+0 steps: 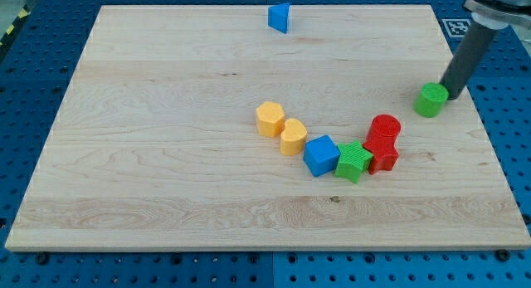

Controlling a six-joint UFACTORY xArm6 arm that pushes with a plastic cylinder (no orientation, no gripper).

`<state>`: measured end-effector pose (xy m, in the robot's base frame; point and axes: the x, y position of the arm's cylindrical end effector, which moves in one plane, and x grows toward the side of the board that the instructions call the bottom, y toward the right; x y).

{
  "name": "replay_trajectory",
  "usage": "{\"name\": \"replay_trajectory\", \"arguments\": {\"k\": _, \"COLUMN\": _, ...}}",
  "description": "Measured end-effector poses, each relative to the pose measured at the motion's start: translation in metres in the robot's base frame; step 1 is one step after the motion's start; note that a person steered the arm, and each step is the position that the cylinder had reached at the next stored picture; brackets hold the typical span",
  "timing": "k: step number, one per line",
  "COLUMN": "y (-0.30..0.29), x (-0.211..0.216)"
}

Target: Push green circle to the top of red circle

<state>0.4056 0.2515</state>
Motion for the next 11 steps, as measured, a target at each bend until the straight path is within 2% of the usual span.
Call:
{"name": "replay_trajectory", "arguments": {"k": 5, "y": -0.035, "x": 0.005}}
{"name": "replay_trajectory", "arguments": {"k": 6, "y": -0.057, "x": 0.005}}
{"name": "replay_trajectory", "arguments": {"k": 7, "y": -0.043, "x": 0.004}}
{"name": "replay_trajectory", "arguments": {"k": 8, "y": 0.004, "x": 0.007}}
{"name": "replay_trajectory", "arguments": {"k": 11, "y": -0.056, "x": 0.018}}
